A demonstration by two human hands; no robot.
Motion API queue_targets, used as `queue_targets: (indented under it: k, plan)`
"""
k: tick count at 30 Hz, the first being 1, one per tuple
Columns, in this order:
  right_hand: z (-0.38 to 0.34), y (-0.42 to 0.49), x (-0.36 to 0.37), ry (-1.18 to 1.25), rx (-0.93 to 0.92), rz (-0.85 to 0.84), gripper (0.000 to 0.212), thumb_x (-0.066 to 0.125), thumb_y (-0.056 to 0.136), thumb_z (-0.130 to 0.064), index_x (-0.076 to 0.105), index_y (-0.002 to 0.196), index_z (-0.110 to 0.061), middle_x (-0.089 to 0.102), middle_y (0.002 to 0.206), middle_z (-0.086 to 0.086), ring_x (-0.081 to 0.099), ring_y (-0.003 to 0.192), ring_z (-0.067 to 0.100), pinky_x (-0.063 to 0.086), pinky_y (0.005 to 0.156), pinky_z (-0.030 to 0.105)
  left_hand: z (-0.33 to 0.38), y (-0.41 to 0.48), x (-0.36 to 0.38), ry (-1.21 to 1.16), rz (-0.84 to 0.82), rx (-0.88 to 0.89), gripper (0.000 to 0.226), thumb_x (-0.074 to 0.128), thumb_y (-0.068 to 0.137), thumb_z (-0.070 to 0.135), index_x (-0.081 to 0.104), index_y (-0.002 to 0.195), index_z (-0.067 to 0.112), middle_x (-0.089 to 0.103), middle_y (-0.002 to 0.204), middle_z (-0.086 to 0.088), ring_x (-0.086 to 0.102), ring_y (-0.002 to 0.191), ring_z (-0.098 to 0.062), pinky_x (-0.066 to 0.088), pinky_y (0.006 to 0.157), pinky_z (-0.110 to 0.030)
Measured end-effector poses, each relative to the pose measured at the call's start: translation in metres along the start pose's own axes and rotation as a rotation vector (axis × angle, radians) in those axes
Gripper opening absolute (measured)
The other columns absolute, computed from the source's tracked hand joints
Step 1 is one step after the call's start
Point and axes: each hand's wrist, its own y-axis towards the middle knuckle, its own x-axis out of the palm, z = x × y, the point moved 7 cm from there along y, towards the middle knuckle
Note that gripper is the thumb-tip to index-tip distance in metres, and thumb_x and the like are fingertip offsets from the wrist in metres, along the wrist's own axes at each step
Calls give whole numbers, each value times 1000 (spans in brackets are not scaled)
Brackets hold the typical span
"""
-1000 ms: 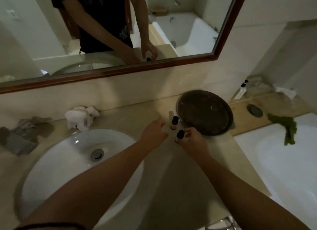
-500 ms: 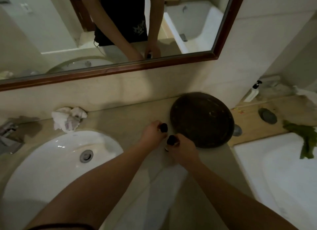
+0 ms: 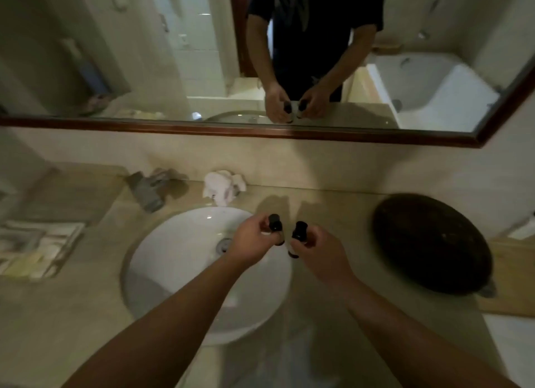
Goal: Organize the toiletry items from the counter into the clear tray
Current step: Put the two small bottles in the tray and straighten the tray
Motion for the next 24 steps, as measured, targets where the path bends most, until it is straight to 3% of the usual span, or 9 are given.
queue_targets:
  k: [5,10,13,16,19,22,24]
  plan:
    - [-89,-27,102,53,-102,-132,12,69,83,-32,61,88,-25,68,81,-7,65,76,12,52,70,36,-62,-58,-129,32,158,-22,17,69,77,19,62,88,9,69,85,-12,65,81,-27,49,69,-34]
    - [-167,-64,211,-38,-184,-244,17,66,83,-36,61,89,-22,67,83,-5,64,78,13,52,73,34,-148,-122,-253,39,256,-121,24,68,75,26,64,93,10,71,88,-8,66,83,-25,52,77,-41]
    - [-208,-82,265,-73,-224,-293,18,67,85,-37,59,91,-22,64,82,-12,62,78,8,48,65,26,-189,-153,-316,43,320,-143,24,68,78,24,66,98,12,71,90,-5,66,84,-21,53,76,-38]
    - [-238,-93,310,-47,-232,-329,22,70,83,-36,61,89,-17,66,81,-6,64,77,13,49,69,33,-224,-172,-363,8,390,-179,17,68,80,18,66,97,18,70,86,0,65,81,-17,47,69,-29]
    - [-261,-93,350,-49,-250,-370,19,71,83,-33,61,89,-18,64,80,-6,61,76,10,47,69,30,-255,-177,-399,-24,437,-216,17,69,81,16,66,97,22,65,77,8,61,71,-7,43,62,-21]
    - [-277,-86,386,-34,-258,-415,18,70,84,-32,62,92,-18,64,82,-6,62,78,14,49,72,33,-280,-172,-427,-21,479,-237,21,69,81,14,68,102,18,64,75,9,59,69,-6,43,65,-23]
    - [-286,-76,407,-31,-261,-442,16,69,85,-32,59,91,-22,62,81,-11,60,75,9,47,66,27,-294,-164,-441,-11,494,-262,23,70,81,14,68,104,15,66,80,4,60,71,-8,44,65,-22]
